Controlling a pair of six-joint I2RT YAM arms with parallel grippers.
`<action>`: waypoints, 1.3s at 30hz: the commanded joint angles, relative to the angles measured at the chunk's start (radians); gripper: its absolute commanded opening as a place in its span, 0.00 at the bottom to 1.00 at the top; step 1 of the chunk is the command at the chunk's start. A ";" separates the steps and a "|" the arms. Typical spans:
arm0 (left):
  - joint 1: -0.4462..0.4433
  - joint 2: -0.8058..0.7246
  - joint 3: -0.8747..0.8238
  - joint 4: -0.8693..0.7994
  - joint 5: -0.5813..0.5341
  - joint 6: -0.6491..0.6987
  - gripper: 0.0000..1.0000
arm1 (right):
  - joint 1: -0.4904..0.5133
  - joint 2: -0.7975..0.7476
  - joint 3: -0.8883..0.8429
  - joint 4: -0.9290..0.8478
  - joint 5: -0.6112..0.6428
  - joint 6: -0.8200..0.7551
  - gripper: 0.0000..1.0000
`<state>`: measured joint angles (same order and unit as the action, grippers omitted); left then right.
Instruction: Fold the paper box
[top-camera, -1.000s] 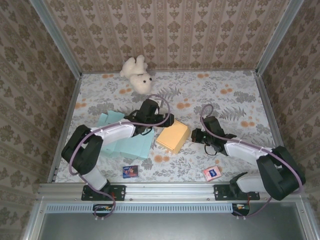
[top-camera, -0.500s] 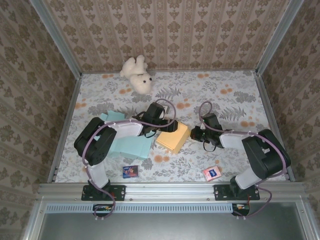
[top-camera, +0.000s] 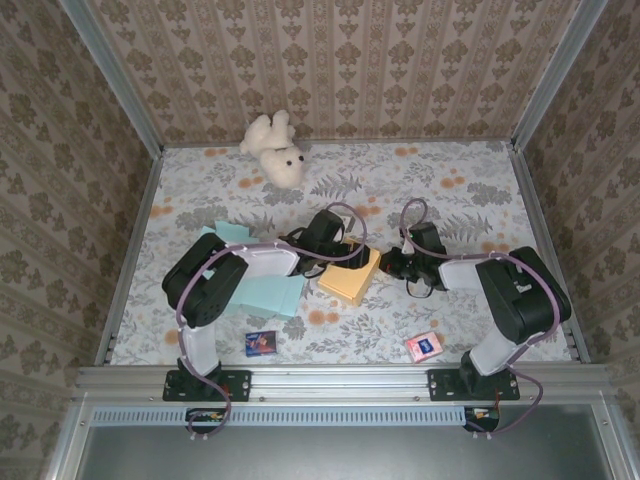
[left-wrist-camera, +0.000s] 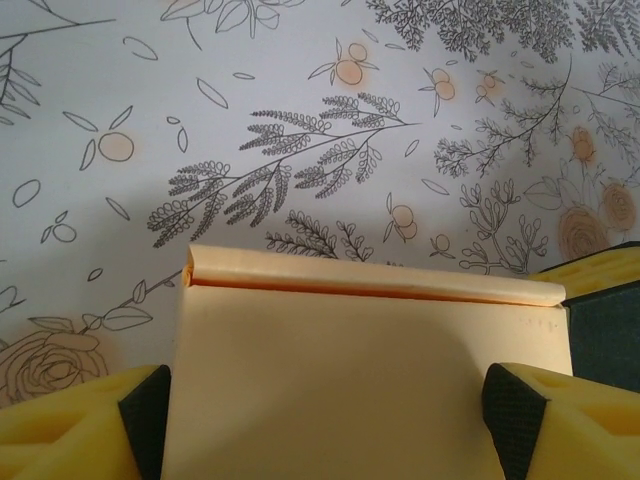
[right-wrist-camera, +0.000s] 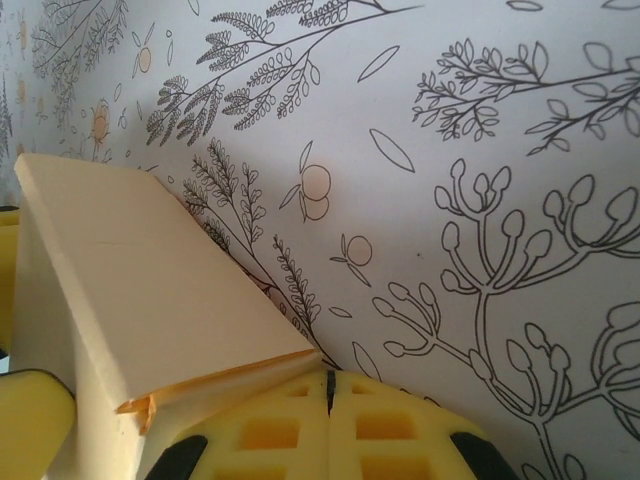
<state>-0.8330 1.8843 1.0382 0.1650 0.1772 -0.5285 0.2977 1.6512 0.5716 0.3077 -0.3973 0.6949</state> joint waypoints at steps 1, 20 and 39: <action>-0.106 0.036 0.057 0.118 0.238 -0.046 0.80 | 0.028 0.105 0.035 0.057 -0.008 -0.004 0.00; 0.014 -0.159 -0.085 0.041 0.016 -0.133 0.84 | 0.027 -0.049 -0.028 0.022 0.013 0.006 0.00; -0.008 -0.399 -0.374 0.030 -0.120 -0.171 0.86 | 0.261 -0.600 -0.218 -0.310 0.190 0.063 0.00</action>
<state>-0.8215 1.5230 0.6884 0.1841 0.0940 -0.6819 0.5117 1.0832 0.3775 0.0784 -0.2703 0.7235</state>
